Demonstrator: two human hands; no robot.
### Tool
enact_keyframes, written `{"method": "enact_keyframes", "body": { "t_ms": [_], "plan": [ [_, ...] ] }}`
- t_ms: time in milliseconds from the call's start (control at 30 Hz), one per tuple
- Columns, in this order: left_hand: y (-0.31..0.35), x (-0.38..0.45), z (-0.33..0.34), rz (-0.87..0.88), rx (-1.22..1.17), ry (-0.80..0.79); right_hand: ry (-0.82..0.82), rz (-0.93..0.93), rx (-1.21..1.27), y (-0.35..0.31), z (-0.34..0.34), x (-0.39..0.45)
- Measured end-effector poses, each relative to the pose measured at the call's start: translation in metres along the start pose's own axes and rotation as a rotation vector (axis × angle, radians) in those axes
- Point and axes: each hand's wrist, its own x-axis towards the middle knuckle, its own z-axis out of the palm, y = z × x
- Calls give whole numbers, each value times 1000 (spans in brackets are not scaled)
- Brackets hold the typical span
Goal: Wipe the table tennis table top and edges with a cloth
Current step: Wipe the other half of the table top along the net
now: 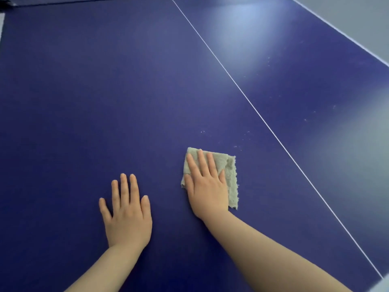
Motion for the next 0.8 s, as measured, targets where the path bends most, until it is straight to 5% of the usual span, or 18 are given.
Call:
{"method": "enact_keyframes", "body": {
  "t_ms": [133, 367, 800],
  "plan": [
    [22, 37, -11, 106, -31, 32, 61, -96, -54, -7, 12, -43],
    [41, 80, -10, 70, -31, 57, -38, -218, 32, -42, -4, 79],
    [39, 78, -8, 75, -31, 81, 136, 342, 47, 30, -30, 152]
  ]
}}
